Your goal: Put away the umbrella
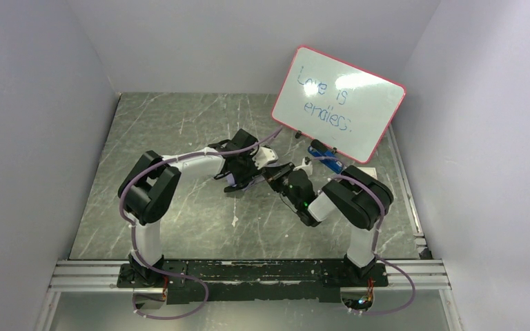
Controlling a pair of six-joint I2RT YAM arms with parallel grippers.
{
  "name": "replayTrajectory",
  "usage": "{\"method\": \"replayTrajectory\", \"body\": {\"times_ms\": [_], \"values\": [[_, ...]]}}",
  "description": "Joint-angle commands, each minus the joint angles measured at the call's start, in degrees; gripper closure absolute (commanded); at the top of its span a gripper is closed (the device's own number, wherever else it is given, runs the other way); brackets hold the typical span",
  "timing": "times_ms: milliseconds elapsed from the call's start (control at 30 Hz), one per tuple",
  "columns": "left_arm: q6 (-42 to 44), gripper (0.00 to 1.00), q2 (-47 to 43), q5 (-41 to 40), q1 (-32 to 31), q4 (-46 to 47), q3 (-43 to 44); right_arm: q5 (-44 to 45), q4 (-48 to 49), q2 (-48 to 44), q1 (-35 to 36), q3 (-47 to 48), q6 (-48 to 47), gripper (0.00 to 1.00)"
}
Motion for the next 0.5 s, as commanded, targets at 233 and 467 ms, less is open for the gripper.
{"method": "replayTrajectory", "body": {"times_ms": [233, 467], "values": [[4.8, 0.95, 4.8, 12.6, -0.9, -14.4, 1.8, 8.2, -10.9, -12.4, -0.5, -6.0, -7.4, 0.9], [4.9, 0.95, 5.3, 15.3, -0.5, -15.6, 3.6, 6.5, -12.5, -19.4, -0.5, -9.2, -11.2, 0.89]]}}
